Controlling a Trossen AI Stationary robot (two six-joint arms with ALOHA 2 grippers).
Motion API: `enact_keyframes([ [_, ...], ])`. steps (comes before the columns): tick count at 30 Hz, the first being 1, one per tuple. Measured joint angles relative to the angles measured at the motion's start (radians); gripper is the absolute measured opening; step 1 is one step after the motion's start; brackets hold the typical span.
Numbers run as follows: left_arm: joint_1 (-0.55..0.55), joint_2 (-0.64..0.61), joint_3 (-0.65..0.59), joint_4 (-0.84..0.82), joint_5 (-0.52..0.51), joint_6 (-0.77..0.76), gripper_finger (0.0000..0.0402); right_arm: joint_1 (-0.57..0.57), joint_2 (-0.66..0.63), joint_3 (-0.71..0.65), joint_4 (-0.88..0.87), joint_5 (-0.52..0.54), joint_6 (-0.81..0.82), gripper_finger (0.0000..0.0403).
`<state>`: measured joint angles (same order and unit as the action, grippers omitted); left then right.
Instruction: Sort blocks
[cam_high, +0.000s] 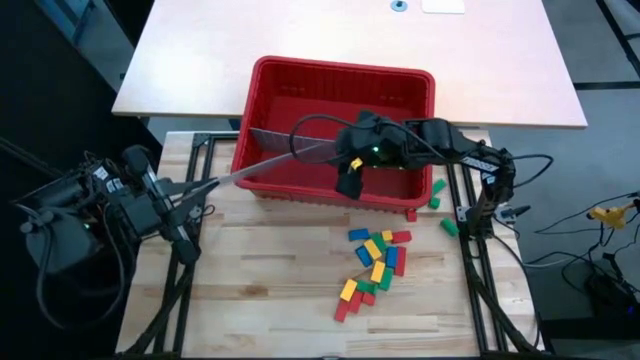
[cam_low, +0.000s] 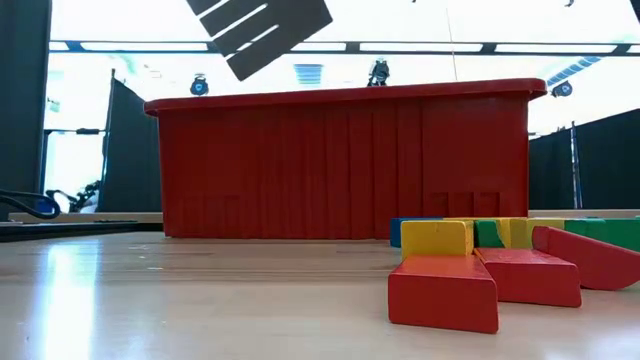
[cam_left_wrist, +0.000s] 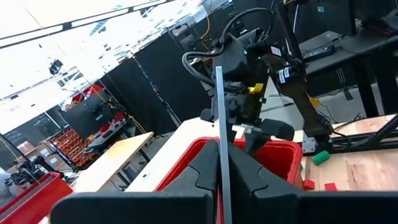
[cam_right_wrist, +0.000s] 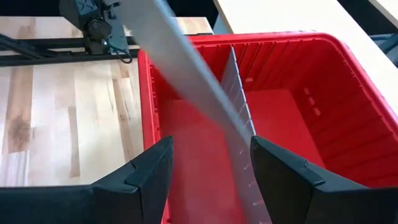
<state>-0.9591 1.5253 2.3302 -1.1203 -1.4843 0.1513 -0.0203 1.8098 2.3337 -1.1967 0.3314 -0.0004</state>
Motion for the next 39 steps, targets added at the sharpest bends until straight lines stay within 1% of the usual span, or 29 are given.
enact_keyframes([
  [7, 0.0, 0.0, 0.0, 0.004, 0.0, 0.0, 0.0, 0.0, 0.001, -0.024, 0.041, -0.02, -0.027, 0.0195],
  [17, 0.0, 0.001, 0.0, 0.017, -0.001, 0.006, 0.0, -0.018, 0.001, -0.11, 0.113, -0.025, -0.046, 0.0195],
  [26, 0.0, 0.001, 0.0, 0.039, -0.003, 0.032, 0.0, -0.045, -0.004, -0.111, 0.121, -0.017, -0.054, 0.0195],
  [39, 0.0, 0.0, 0.0, 0.038, -0.003, 0.032, 0.0, -0.046, -0.008, -0.111, 0.102, -0.003, -0.064, 0.0195],
])
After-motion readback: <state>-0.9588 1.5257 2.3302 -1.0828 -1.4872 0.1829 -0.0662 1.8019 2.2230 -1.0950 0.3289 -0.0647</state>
